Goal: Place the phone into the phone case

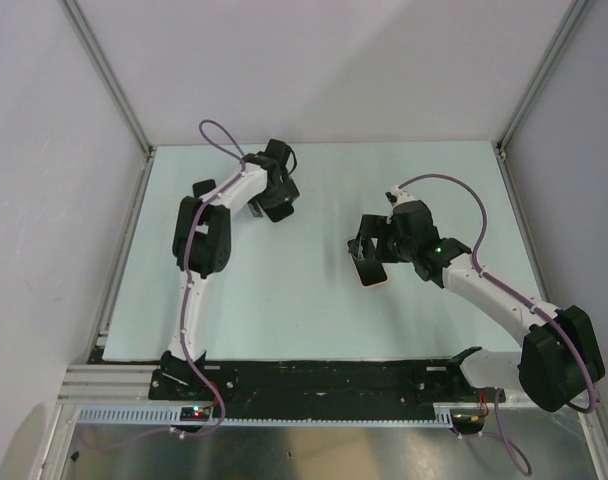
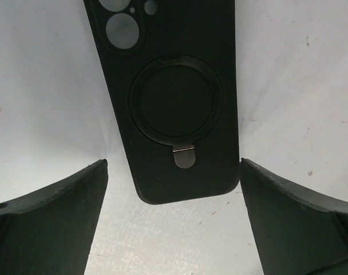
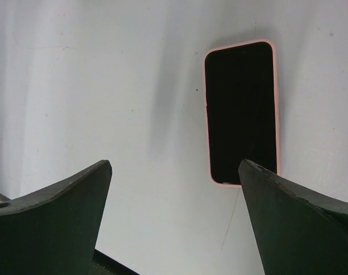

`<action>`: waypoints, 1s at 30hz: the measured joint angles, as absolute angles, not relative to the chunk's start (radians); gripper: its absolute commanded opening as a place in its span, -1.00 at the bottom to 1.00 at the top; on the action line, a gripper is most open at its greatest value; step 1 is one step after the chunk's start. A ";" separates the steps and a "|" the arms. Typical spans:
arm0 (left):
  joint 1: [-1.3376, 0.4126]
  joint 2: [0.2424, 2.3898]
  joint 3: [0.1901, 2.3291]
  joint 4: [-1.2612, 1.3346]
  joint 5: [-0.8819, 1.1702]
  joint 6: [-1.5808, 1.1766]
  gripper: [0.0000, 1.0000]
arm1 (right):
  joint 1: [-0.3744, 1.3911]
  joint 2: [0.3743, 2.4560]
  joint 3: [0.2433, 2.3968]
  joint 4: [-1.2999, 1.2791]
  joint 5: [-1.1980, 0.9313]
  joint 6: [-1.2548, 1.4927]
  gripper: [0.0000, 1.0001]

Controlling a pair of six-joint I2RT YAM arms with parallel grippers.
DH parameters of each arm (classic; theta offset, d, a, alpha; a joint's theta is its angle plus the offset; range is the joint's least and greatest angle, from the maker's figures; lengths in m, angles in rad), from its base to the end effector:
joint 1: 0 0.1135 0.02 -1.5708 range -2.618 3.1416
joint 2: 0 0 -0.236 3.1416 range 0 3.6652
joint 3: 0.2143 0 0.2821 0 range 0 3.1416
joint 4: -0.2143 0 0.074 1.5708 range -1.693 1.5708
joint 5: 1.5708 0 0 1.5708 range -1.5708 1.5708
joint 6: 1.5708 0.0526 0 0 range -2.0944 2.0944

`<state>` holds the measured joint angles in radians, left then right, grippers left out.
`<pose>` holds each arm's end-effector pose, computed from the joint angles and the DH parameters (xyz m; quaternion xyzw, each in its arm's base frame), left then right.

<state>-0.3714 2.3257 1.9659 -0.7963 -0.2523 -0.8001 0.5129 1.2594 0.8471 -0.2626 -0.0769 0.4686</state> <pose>0.4811 -0.1733 0.1301 -0.2318 0.9431 -0.0103 0.2382 0.2795 0.1620 0.2037 -0.0366 0.9001 0.2345 0.3654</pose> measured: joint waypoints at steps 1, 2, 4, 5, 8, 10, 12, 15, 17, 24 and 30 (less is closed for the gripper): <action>-0.370 2.335 1.979 -0.812 -0.256 -0.800 0.99 | 0.513 1.259 0.847 -0.262 -0.081 0.468 0.98; -0.369 2.339 1.985 -0.818 -0.258 -0.800 0.99 | 0.513 1.259 0.847 -0.260 -0.085 0.469 0.98; -0.368 2.351 2.012 -0.835 -0.260 -0.796 0.99 | 0.513 1.259 0.847 -0.257 -0.091 0.469 0.98; -0.368 2.358 2.028 -0.842 -0.260 -0.794 0.99 | 0.513 1.259 0.847 -0.255 -0.096 0.469 0.98; -0.368 2.373 2.058 -0.851 -0.261 -0.793 0.99 | 0.513 1.260 0.847 -0.255 -0.101 0.469 0.98; -0.368 2.383 2.071 -0.859 -0.263 -0.793 0.98 | 0.513 1.260 0.847 -0.255 -0.105 0.469 0.97; -0.368 2.393 2.080 -0.865 -0.267 -0.791 0.94 | 0.512 1.262 0.847 -0.255 -0.112 0.469 0.97; -0.368 2.404 2.086 -0.882 -0.269 -0.786 0.86 | 0.511 1.268 0.847 -0.252 -0.125 0.469 0.97; -0.368 2.407 2.086 -0.888 -0.269 -0.786 0.79 | 0.508 1.270 0.847 -0.252 -0.133 0.469 0.97; -0.368 2.407 2.086 -0.904 -0.268 -0.787 0.56 | 0.497 1.270 0.847 -0.248 -0.166 0.469 0.96; -0.368 2.407 2.086 -0.904 -0.267 -0.787 0.45 | 0.494 1.270 0.837 -0.239 -0.175 0.469 0.96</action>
<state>-0.3683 2.4069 2.0857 -0.9039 -0.2668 -0.7872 0.4942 1.2697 0.8368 -0.2394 -0.1749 0.4686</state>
